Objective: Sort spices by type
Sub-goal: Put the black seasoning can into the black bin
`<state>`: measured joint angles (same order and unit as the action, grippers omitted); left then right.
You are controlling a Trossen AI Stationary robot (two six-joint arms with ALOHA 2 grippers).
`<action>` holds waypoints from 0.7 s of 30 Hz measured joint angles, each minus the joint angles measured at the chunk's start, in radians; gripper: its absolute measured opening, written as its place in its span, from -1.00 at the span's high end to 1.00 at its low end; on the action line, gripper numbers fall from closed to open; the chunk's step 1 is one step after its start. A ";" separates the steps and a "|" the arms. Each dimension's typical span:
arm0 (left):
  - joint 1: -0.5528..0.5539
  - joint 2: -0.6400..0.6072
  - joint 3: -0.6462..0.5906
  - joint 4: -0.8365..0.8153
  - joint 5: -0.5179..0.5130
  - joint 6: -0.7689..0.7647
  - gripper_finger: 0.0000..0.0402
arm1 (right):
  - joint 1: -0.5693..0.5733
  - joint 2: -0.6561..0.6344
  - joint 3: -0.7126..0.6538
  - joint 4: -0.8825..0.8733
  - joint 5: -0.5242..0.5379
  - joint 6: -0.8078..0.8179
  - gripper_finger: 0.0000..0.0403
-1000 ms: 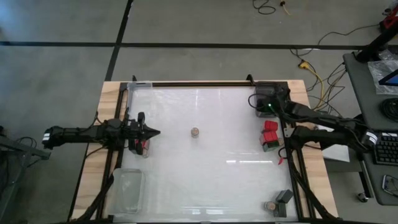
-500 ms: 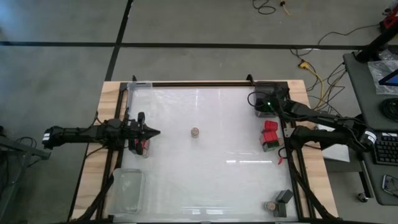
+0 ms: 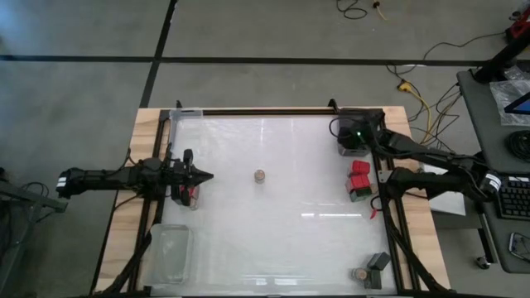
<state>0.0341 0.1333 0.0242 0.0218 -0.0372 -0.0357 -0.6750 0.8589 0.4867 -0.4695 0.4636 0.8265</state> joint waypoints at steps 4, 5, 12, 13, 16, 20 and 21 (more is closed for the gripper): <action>0.000 0.000 0.000 0.000 0.000 0.000 1.00 | 0.000 0.000 0.018 -0.011 0.004 -0.012 -0.04; 0.000 0.000 0.000 0.000 0.000 0.000 1.00 | 0.000 0.000 0.024 -0.017 0.005 -0.013 -0.04; 0.000 0.000 0.000 0.000 0.000 0.000 1.00 | -0.010 0.000 0.073 -0.126 0.038 -0.026 -0.04; 0.000 0.000 0.000 0.000 0.000 0.000 1.00 | -0.019 0.000 0.078 -0.150 0.041 -0.025 -0.04; 0.000 0.000 0.000 0.000 0.000 0.000 1.00 | -0.050 0.000 0.083 -0.192 0.022 -0.013 -0.03; 0.000 0.000 0.000 0.000 0.000 0.000 1.00 | -0.107 0.000 0.083 -0.216 -0.064 -0.024 0.07; 0.000 0.000 0.000 0.000 0.000 0.000 1.00 | -0.122 0.000 0.083 -0.215 -0.084 -0.027 0.11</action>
<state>0.0341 0.1333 0.0238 0.0216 -0.0372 -0.0353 -0.7972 0.8585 0.5694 -0.6849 0.3800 0.7998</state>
